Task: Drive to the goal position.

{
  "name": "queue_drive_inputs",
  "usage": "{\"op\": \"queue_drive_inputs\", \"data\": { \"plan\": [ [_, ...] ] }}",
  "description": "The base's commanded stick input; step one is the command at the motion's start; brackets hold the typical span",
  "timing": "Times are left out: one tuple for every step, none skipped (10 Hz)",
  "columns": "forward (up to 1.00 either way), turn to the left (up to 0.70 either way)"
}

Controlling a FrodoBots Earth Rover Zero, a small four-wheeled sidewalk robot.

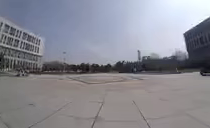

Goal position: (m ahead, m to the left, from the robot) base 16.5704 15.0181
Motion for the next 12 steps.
{"op": "queue_drive_inputs", "data": {
  "plan": [
    [1.0, 0.0],
    [1.0, 0.0],
    [1.0, 0.0],
    [1.0, 0.0],
    [1.0, 0.0],
    [1.0, 0.0],
    [1.0, 0.0],
    [1.0, 0.0],
    [1.0, 0.0],
    [1.0, 0.0],
    [1.0, 0.0],
    [1.0, 0.0]
  ]
}}
